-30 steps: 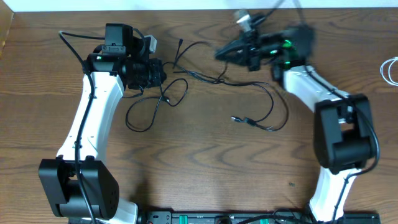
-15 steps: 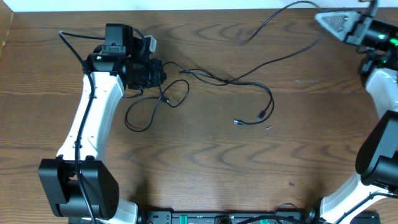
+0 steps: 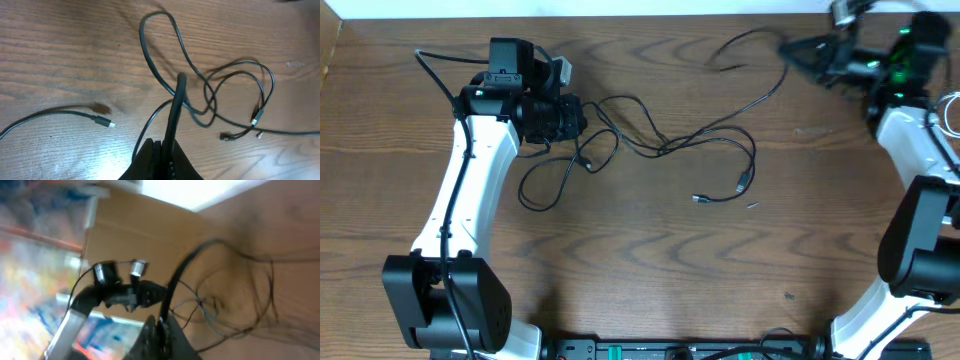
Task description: Untangle cables
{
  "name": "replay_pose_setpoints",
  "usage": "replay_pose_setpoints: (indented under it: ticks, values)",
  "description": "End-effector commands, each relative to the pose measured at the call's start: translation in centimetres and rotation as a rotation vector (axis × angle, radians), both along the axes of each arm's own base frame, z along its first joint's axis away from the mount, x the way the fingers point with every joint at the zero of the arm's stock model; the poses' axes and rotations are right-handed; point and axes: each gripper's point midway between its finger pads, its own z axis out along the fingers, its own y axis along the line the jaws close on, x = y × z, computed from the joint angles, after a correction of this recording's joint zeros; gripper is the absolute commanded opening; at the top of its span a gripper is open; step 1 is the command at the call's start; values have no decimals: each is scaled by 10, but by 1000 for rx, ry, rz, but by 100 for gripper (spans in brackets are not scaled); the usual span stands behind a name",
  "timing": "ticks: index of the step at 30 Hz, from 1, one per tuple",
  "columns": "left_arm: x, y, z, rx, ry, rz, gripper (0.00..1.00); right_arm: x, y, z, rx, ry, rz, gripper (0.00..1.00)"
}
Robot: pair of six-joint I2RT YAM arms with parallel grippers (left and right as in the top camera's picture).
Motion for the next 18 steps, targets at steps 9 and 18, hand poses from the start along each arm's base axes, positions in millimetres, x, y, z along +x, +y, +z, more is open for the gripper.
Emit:
replay_pose_setpoints:
  ticks: [9, 18]
  values:
    - [1, 0, 0, 5, -5, -2, 7, 10, -10, -112, -478, 76, -231, 1]
    - [21, 0, 127, -58, -392, 61, 8, -10, -89, -148, -823, 286, -454, 1]
